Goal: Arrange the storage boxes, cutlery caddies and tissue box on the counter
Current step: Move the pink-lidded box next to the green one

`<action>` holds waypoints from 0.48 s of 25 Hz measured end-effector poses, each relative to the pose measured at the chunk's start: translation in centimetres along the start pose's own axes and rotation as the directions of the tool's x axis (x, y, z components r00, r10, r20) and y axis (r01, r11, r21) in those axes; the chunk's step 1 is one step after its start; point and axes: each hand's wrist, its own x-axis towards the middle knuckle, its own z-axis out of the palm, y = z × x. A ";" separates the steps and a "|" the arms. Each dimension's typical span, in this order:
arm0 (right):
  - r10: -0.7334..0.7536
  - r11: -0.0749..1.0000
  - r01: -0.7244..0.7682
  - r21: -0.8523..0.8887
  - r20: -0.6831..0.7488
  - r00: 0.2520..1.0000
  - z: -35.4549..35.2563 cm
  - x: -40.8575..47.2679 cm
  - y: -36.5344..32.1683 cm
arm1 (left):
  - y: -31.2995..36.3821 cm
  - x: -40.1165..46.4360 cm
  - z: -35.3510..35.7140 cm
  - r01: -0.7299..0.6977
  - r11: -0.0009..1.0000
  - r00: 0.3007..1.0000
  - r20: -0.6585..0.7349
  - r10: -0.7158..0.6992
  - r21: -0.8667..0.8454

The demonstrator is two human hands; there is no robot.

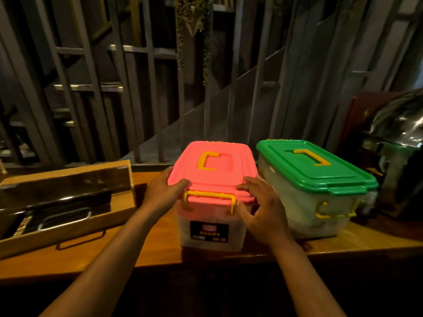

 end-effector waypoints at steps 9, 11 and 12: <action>0.023 0.948 -0.001 -0.319 0.066 0.998 -4.3 0.4 4.5 | 3.5 -2.9 7.0 0.051 0.999 0.993 -0.107 -0.052 -0.004; 0.038 0.934 -0.022 -0.357 0.037 0.999 -4.2 0.4 4.9 | 4.0 -3.1 7.7 0.060 0.998 0.992 -0.113 -0.060 -0.002; 0.039 0.929 -0.026 -0.369 0.026 0.999 -4.1 0.3 5.1 | 4.1 -3.3 8.0 0.064 0.998 0.991 -0.116 -0.063 0.004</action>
